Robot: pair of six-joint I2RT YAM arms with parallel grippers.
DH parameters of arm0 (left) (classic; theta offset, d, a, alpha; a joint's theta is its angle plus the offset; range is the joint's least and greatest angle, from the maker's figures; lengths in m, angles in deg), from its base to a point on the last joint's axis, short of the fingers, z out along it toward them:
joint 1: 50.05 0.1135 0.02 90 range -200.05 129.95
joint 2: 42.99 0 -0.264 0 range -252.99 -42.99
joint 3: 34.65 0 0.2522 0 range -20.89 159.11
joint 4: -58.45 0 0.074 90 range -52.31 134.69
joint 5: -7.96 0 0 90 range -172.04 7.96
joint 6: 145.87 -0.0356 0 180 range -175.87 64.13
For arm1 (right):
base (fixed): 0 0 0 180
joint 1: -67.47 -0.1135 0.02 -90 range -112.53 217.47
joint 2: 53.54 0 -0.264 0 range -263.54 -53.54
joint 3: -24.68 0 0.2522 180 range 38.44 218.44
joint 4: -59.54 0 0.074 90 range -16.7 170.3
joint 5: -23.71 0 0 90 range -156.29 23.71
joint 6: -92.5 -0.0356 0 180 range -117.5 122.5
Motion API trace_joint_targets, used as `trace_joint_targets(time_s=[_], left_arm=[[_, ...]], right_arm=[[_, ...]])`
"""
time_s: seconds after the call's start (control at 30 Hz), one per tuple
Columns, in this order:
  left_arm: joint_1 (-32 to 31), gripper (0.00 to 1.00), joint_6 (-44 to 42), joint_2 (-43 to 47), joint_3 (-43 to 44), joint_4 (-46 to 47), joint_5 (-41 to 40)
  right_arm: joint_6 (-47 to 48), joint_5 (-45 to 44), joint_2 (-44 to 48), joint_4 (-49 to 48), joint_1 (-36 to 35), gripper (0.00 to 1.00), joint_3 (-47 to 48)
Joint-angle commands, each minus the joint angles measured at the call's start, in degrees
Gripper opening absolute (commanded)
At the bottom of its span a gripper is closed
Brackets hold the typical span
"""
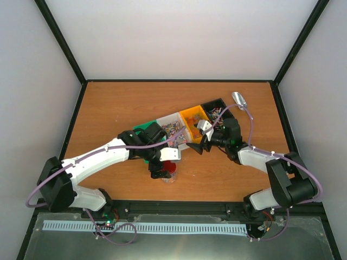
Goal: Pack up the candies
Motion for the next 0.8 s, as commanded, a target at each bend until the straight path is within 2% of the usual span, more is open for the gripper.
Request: trace_joint_targets(time_s=[0.0, 0.13, 0.27, 0.47, 0.6, 0.77], left_arm=[[-0.59, 1.0, 0.64, 0.59, 7.39, -4.62, 1.4], [-0.03, 1.0, 2.34, 0.48, 15.64, -9.61, 2.37], [3.86, 1.0, 4.72, 0.73, 23.62, -12.0, 3.35], [10.34, 1.0, 7.89, -1.79, 32.17, -13.53, -2.49], [21.18, 1.0, 13.89, -1.78, 33.07, -11.41, 2.68], [35.33, 1.0, 21.25, -1.3, 30.19, -6.13, 6.74]], right_arm=[[-0.75, 1.89, 1.65, 8.19, 1.03, 1.0, 6.44], [-2.05, 0.71, 3.06, 17.92, 1.13, 1.0, 14.41], [-4.87, -0.82, 3.35, 27.39, 1.36, 1.0, 23.54], [-11.42, -2.45, 3.2, 37.89, 3.22, 1.0, 36.43], [-15.8, 0.14, 3.47, 40.15, 7.34, 1.0, 41.46], [-19.73, 3.42, 2.79, 40.27, 14.9, 1.0, 42.97]])
